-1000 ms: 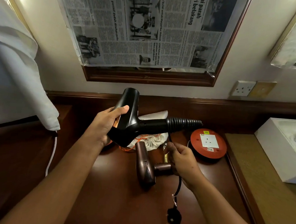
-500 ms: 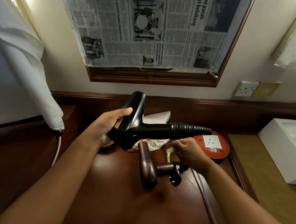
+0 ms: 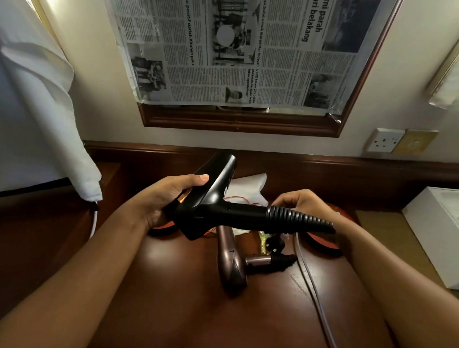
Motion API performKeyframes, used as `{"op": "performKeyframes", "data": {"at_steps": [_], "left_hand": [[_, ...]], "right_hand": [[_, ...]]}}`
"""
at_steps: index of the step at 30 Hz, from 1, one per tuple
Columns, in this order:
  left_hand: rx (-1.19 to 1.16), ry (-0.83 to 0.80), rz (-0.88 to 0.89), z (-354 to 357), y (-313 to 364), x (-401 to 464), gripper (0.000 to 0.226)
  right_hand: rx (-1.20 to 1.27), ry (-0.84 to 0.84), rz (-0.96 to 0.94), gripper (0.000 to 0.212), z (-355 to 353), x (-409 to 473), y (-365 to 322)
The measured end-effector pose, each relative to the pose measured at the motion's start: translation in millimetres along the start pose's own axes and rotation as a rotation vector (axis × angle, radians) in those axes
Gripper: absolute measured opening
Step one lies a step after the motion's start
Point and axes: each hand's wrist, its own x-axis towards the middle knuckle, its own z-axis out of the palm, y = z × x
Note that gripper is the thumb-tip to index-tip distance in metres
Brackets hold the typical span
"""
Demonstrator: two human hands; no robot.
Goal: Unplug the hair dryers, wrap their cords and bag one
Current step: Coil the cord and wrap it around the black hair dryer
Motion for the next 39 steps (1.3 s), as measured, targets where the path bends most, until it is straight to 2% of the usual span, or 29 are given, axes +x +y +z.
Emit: {"op": "performKeyframes", "data": {"at_steps": [2,6,8,13,20,23,27,34,39], "left_hand": [[0.000,-0.017,-0.005,0.1,0.5,-2.5,0.029],[0.024,-0.041,0.017,-2.1,1.9,-4.1,0.037],[0.045,-0.054,0.044,-3.8,2.7,-3.2,0.037],[0.062,-0.033,0.131,-0.7,0.2,-0.6,0.034],[-0.047,0.002,0.192,0.4,-5.5,4.0,0.032],[-0.016,-0.028,0.186,-2.7,-3.2,3.1,0.032],[0.039,-0.027,0.201,-3.8,-2.2,4.0,0.038],[0.152,0.056,0.259,-4.4,-2.6,9.7,0.051],[0.277,0.144,0.316,-1.3,-3.6,16.1,0.026]], "right_hand": [[-0.220,0.063,0.025,0.006,-5.3,4.6,0.2],[-0.498,0.057,0.070,0.028,-14.0,8.7,-10.7],[-0.599,0.050,0.037,0.030,-17.4,9.8,-18.7],[-0.651,-0.041,-0.041,0.013,-29.0,9.8,-41.1],[-0.757,-0.005,-0.095,0.013,-47.2,13.4,-55.7],[-0.852,0.023,-0.121,0.018,-48.3,15.5,-62.0],[-1.022,0.103,-0.150,0.048,-45.5,18.8,-66.1],[-1.106,0.098,-0.243,0.040,-40.1,18.0,-76.2],[-1.248,-0.005,-0.217,0.031,-33.4,11.3,-88.3]]}}
